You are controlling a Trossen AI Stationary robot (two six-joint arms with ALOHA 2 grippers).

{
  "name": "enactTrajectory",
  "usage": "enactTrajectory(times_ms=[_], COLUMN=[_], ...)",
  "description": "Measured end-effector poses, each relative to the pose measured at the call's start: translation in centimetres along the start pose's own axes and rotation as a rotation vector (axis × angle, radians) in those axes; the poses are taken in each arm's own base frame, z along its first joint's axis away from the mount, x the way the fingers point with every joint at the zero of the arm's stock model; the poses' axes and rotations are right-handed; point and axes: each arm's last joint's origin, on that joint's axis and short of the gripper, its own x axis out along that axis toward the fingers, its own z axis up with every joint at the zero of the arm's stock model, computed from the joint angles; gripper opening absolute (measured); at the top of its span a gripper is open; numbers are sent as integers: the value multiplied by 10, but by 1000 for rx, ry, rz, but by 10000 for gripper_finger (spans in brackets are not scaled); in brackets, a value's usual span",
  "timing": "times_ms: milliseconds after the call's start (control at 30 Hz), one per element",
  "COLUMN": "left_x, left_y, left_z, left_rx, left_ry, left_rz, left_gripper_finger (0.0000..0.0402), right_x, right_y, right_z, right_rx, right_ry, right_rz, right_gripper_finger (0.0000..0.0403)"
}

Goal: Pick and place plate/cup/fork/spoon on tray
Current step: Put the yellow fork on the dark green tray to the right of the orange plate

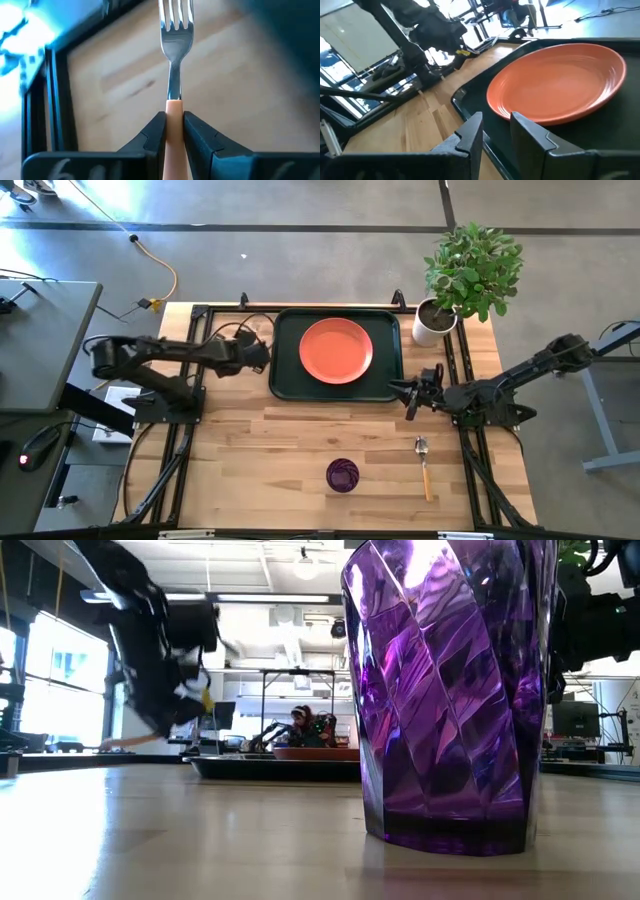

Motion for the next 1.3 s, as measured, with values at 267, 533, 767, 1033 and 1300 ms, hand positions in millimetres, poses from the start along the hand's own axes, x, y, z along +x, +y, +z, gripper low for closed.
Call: enactTrajectory(times_ms=[267, 533, 767, 1033, 1300], left_x=[-68, -119, -122, -128, -140], left_y=[-33, -80, -115, -149, -181], left_z=[2, 0, -12, -12, -9], left_rx=[135, 260, 290, 373, 484], left_ry=[-422, -811, -949, -957, -979], left_rz=[-256, -460, -367, -162, -104], left_gripper_finger=[46, 46, 46, 46, 46], right_x=[5, 24, 54, 88, 119], right_y=[11, 38, 78, 104, 101], right_z=[4, 13, 39, 62, 61], right_rx=[-51, -306, -492, -495, -389], right_ry=[-51, -77, -150, -129, -118], right_rz=[127, 158, -63, -85, -135], right_gripper_finger=[90, 138, 218, 236, 236])
